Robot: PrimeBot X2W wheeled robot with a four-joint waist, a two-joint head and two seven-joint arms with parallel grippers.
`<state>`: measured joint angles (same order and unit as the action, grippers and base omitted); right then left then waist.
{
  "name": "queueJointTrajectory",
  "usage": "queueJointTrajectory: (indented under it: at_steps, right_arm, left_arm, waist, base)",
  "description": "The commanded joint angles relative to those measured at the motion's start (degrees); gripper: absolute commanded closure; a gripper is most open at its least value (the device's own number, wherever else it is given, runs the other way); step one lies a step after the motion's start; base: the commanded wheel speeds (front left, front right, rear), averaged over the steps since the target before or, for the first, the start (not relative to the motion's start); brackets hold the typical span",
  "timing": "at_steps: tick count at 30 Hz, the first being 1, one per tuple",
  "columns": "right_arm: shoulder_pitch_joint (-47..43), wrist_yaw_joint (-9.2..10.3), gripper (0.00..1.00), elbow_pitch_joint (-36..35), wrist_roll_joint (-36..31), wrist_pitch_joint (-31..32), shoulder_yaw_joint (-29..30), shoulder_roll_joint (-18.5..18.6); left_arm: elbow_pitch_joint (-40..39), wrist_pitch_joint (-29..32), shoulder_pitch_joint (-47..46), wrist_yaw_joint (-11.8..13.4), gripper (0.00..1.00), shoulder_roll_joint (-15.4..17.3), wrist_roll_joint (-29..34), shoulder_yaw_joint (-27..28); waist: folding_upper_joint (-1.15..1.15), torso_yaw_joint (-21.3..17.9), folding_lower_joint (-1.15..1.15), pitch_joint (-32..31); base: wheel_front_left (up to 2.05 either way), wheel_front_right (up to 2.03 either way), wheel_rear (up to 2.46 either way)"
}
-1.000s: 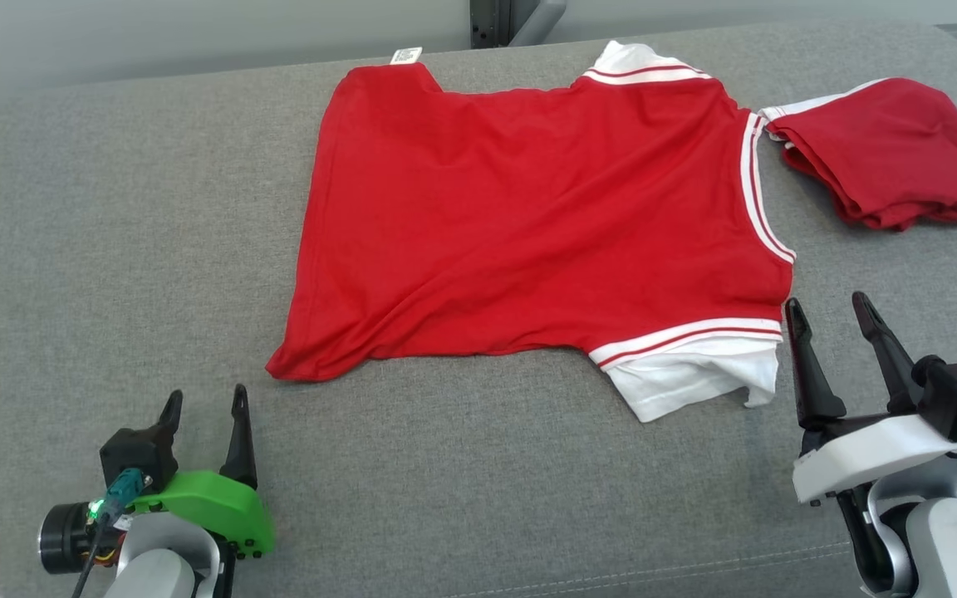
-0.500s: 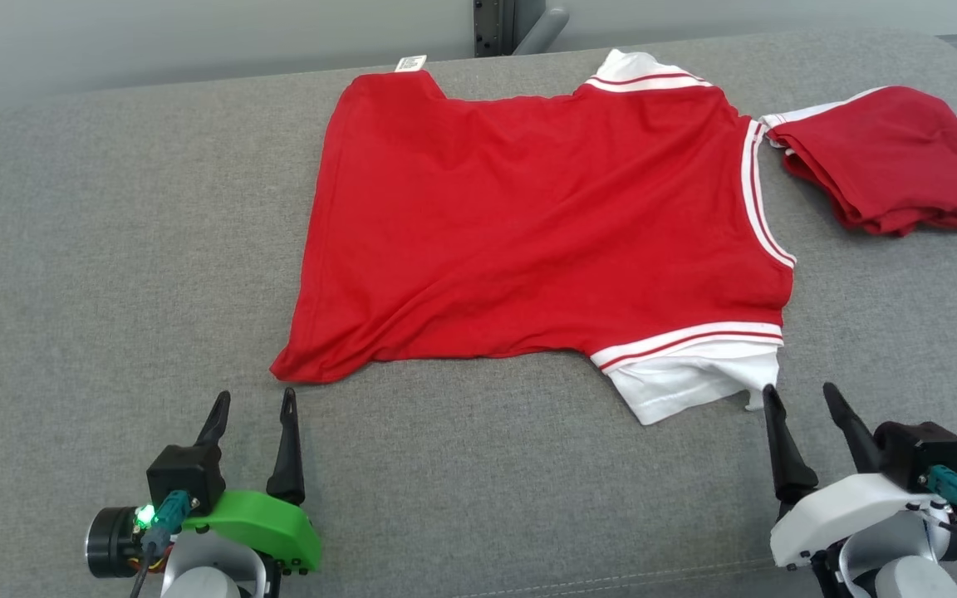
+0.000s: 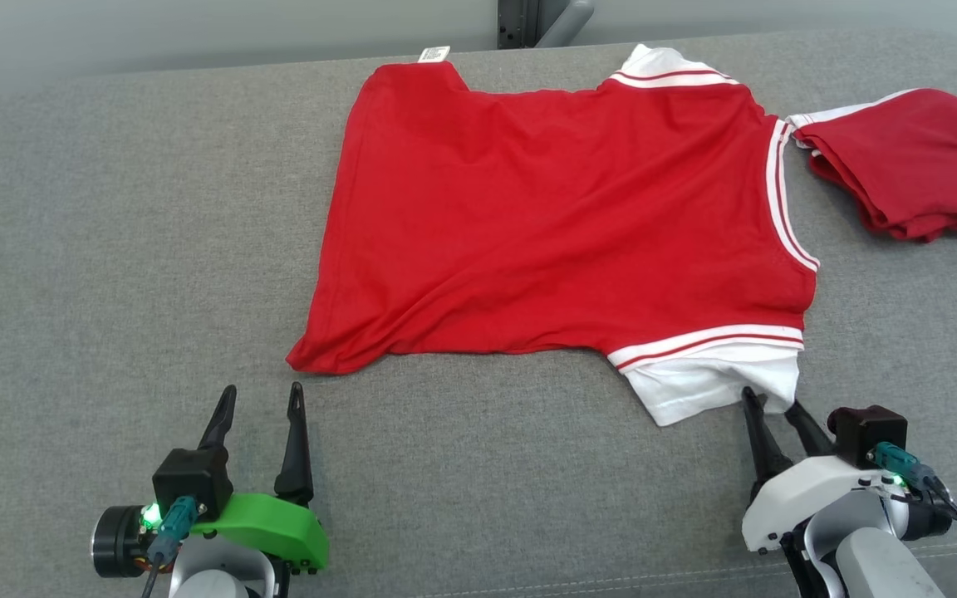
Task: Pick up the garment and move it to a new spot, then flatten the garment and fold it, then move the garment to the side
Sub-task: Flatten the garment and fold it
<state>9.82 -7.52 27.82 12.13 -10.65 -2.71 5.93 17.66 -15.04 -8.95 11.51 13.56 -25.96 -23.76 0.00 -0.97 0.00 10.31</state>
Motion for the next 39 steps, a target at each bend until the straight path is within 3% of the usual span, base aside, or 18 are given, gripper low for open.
queueJointTrajectory:
  at_steps: [1, 7, 12, 13, 18, 25, 34, 35, 36, 37, 39]
  right_arm:
    - [0.38, 0.07, 1.00, 0.23, 0.43, -0.38, -0.08, 0.17]
    - [-0.81, 0.07, 1.00, -1.16, 7.49, 0.69, -3.19, 0.14]
    - [-5.36, 0.08, 1.00, -11.38, 16.23, 6.66, -7.74, 3.80]
    - [-7.56, 0.04, 1.00, -16.29, 19.32, 9.40, -8.58, 5.17]
    - [-12.16, 0.05, 1.00, -25.24, 25.29, 16.13, -8.17, 9.61]
    - [-13.32, 0.04, 1.00, -22.75, 26.58, 19.62, -3.53, 10.02]
    - [-13.29, 0.05, 1.00, -18.99, 25.69, 18.60, 0.89, 9.35]
    - [-13.30, 0.05, 0.87, -18.94, 25.32, 18.39, 1.40, 9.27]
    - [-13.30, 0.05, 0.60, -18.91, 24.93, 18.23, 1.79, 9.27]
    - [-13.36, 0.05, 0.00, -18.94, 24.68, 17.99, 2.11, 9.15]
    - [-13.52, 0.05, 0.00, -19.05, 23.89, 17.23, 3.20, 9.04]
  left_arm:
    - [-0.04, -0.16, 0.64, -0.31, 0.00, -0.03, 0.25, 0.30]
    - [-0.43, -0.16, 1.37, -0.29, 0.00, -0.47, 1.03, 1.92]
    - [-0.85, -0.15, 1.56, -0.47, 0.00, -0.60, 1.79, 3.24]
    - [-1.01, -0.15, 1.48, -0.59, 0.00, -0.74, 2.14, 3.65]
    - [-1.04, -0.16, 0.78, -1.14, 0.00, -1.00, 2.96, 4.36]
    - [-0.24, -0.16, 0.20, -1.94, 0.00, -1.66, 3.45, 5.27]
    - [-0.33, -0.16, 1.75, -2.27, 0.00, -1.82, 4.21, 7.63]
    - [-0.38, -0.16, 1.94, -2.28, 0.00, -1.91, 4.38, 7.74]
    - [-0.45, -0.16, 2.04, -2.31, 0.00, -2.04, 4.54, 7.85]
    - [-0.50, -0.16, 2.03, -2.32, 0.00, -2.15, 4.68, 7.89]
    - [-0.63, -0.16, 1.98, -2.47, 0.00, -2.30, 4.99, 8.00]
  waist:
    - [0.00, 0.03, 0.00, 0.03]
    - [0.00, -1.69, 0.00, 0.17]
    - [0.00, -4.35, 0.00, 0.24]
    - [0.00, -5.10, 0.00, 0.32]
    - [0.00, -5.65, 0.00, 0.67]
    - [0.00, -3.99, 0.00, 0.76]
    - [0.00, -3.75, 0.00, 0.78]
    - [0.00, -3.96, 0.00, 0.77]
    - [0.00, -4.19, 0.00, 0.78]
    - [0.00, -4.39, 0.00, 0.79]
    - [0.00, -4.81, 0.00, 0.80]
  base:
    - [0.00, 0.00, 0.00]
    - [0.00, 0.00, 0.00]
    - [0.00, 0.00, 0.00]
    - [0.00, 0.00, 0.00]
    - [0.00, 0.00, 0.00]
    - [0.00, 0.00, 0.00]
    - [0.00, 0.00, 0.00]
    - [0.00, 0.00, 0.00]
    - [0.00, 0.00, 0.00]
    - [0.00, 0.00, 0.00]
    - [0.00, 0.00, 0.00]
